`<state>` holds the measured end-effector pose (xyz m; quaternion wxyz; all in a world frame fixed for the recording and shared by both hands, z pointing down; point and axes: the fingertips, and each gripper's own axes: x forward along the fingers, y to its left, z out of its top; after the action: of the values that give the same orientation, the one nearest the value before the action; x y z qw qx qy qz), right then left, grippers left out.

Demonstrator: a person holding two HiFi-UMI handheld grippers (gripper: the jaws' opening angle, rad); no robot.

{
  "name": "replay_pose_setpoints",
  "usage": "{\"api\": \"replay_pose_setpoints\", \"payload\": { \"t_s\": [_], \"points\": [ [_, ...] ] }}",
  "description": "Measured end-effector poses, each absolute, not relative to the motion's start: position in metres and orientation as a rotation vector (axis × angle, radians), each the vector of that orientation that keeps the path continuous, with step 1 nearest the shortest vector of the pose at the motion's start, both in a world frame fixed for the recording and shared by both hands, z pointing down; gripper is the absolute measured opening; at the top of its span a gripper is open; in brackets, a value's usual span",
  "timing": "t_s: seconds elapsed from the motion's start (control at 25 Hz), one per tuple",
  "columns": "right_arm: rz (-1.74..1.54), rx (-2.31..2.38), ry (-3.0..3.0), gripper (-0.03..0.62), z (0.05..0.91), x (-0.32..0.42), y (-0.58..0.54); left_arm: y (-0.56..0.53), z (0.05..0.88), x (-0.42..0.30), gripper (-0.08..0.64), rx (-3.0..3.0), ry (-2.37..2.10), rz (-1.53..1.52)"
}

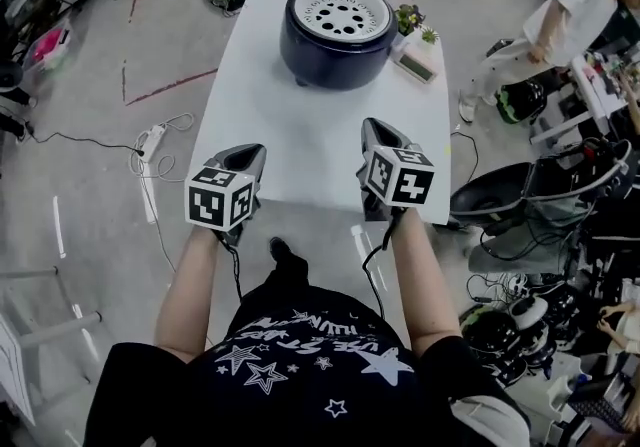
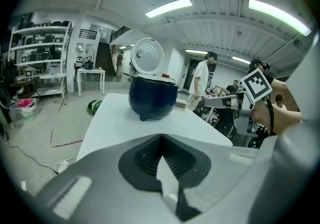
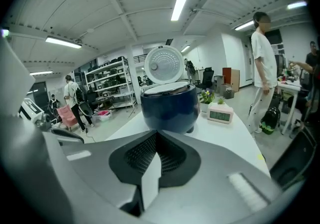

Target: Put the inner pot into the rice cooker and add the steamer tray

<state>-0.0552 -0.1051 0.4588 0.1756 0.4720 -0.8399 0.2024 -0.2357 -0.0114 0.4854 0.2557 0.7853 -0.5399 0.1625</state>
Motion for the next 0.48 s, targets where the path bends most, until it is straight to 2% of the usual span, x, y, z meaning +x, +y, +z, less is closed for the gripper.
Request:
{"api": "replay_pose_setpoints", "payload": {
  "t_s": [0.28,0.48],
  "points": [
    [0.560,1.293,-2.337,0.028,0.466,-0.013,-0.047,0.035,0.480,-0.198,0.003,2.149,-1.460,0.477],
    [0.562,1.263,-2.369,0.028,0.465,-0.008,-0.013,0.065,0.471,-0.188,0.003,2.166,-1.486,0.467]
  ]
}}
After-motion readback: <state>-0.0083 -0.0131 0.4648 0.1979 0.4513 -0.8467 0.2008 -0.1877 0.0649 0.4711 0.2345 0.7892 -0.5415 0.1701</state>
